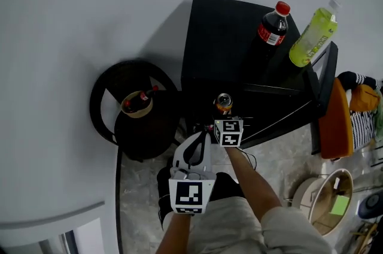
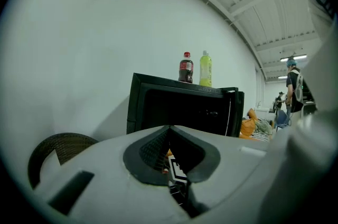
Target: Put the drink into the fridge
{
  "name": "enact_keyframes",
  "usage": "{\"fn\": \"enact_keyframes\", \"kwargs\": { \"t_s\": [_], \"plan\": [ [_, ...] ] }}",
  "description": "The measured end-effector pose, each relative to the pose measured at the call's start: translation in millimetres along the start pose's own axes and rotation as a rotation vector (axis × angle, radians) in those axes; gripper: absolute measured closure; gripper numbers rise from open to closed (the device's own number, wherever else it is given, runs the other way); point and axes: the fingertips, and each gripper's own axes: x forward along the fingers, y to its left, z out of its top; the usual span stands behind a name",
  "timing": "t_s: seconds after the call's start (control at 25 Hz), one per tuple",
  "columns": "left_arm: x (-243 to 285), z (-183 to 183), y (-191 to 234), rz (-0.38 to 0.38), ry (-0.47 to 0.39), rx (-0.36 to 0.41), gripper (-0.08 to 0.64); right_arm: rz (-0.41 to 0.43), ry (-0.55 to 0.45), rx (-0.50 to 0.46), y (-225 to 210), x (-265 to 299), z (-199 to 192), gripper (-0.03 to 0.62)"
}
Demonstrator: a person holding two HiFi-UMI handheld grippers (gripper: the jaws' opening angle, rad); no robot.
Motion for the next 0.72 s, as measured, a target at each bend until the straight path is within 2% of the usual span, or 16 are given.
{"fn": "enact_keyframes", "kwargs": {
  "t_s": [0.08, 0.24, 0.36, 0.6, 0.72],
  "plan": [
    [-6, -8, 5, -0.002, 0.003, -0.006, 0.549, -0.032, 0.013, 0.011, 1, 23, -10, 0.268],
    [-11, -25, 13, -0.008, 0.055, 0.009, 0.551, -0.024, 0.011, -0.009, 12, 51, -18, 0.268],
    [-12, -21, 17, -0.023, 0.072, 0.025, 0.551, -0.047, 0.012, 0.009, 17, 60, -24, 0.268],
    [-11, -22, 25, -0.053, 0.093, 0.01, 0.549, -0.101, 0.001, 0.046, 7, 69, -28, 0.268],
    [-8, -23, 24, -0.076, 0.109, 0.013, 0.551, -0.099, -0.005, 0.046, 5, 70, -29, 0.268]
  ]
}}
